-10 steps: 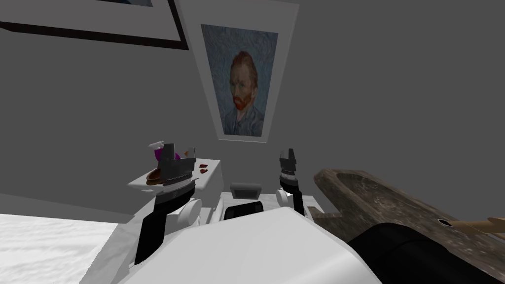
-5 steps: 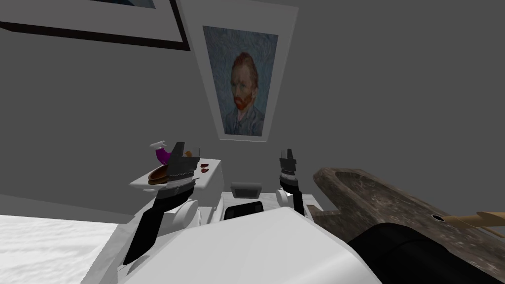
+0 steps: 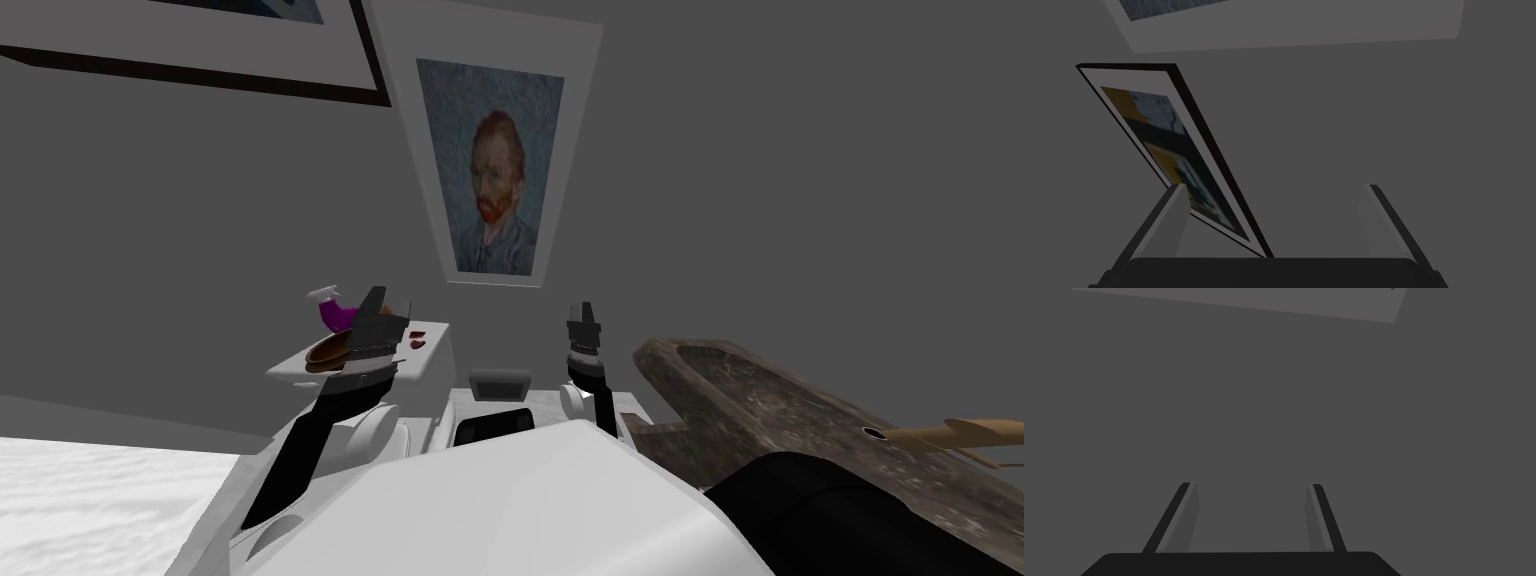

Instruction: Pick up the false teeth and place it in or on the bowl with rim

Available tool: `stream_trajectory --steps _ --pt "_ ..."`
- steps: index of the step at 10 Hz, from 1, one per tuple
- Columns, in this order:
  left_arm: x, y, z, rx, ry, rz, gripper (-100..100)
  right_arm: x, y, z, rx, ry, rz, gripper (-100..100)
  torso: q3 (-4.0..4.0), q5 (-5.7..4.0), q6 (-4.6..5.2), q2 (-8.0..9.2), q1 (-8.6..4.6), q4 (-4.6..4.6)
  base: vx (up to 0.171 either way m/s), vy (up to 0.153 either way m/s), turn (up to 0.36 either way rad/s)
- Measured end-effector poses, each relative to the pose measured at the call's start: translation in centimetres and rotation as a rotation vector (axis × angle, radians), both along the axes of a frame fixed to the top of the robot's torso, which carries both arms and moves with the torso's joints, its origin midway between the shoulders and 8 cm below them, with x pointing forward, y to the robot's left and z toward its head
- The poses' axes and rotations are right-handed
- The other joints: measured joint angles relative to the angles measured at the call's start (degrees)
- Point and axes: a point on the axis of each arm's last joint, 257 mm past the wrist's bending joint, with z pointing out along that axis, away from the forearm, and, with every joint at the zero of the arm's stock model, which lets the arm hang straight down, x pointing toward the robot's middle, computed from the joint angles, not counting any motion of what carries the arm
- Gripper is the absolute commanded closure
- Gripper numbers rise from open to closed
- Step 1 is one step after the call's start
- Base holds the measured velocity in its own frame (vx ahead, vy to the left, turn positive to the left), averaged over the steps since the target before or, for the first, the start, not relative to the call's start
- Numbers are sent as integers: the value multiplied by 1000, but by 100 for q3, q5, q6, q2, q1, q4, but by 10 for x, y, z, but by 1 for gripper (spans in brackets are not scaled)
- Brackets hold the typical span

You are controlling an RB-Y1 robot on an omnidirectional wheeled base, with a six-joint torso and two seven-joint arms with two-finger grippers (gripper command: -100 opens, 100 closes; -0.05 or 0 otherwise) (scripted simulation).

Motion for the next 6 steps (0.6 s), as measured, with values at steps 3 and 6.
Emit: stream_trajectory --steps 3,6 --pt "10 1 -6 -2 58 -9 -100 0 0 0 0 0 0 0 1 0 -1 2 0 0 -19 24 -15" --pt "21 1 -16 -9 122 -16 -100 0 0 0 0 0 0 0 2 1 0 3 2 1 -21 24 -16"
